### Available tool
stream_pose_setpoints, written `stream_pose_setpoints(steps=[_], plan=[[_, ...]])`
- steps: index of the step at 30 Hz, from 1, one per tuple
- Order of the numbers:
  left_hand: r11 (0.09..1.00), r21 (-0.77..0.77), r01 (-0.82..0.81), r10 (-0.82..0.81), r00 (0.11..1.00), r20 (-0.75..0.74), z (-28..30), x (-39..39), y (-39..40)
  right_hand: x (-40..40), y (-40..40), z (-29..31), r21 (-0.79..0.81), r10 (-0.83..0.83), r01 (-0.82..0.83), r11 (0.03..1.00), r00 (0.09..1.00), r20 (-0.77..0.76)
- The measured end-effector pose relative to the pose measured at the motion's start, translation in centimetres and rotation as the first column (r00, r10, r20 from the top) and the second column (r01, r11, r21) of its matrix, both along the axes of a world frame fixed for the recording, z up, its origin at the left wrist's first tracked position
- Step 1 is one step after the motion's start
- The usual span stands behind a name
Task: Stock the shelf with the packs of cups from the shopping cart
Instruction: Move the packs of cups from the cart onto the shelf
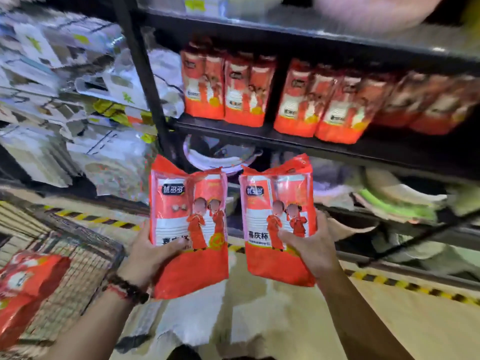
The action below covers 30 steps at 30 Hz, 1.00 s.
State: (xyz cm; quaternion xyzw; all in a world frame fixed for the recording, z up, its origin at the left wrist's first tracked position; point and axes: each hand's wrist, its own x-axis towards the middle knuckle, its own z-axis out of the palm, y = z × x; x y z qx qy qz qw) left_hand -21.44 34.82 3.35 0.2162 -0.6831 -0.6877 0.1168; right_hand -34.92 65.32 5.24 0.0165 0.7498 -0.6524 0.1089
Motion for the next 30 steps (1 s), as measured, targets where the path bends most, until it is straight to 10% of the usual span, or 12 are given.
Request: stream_pose_setpoints(steps=[30], plan=[[0.814,0.119,0.569,-0.562,0.822,-0.088,-0.7,-34.6,33.4,-14.5,34.9,1.4,0.100,-0.527,0.531,0.841,0.847,-0.071]])
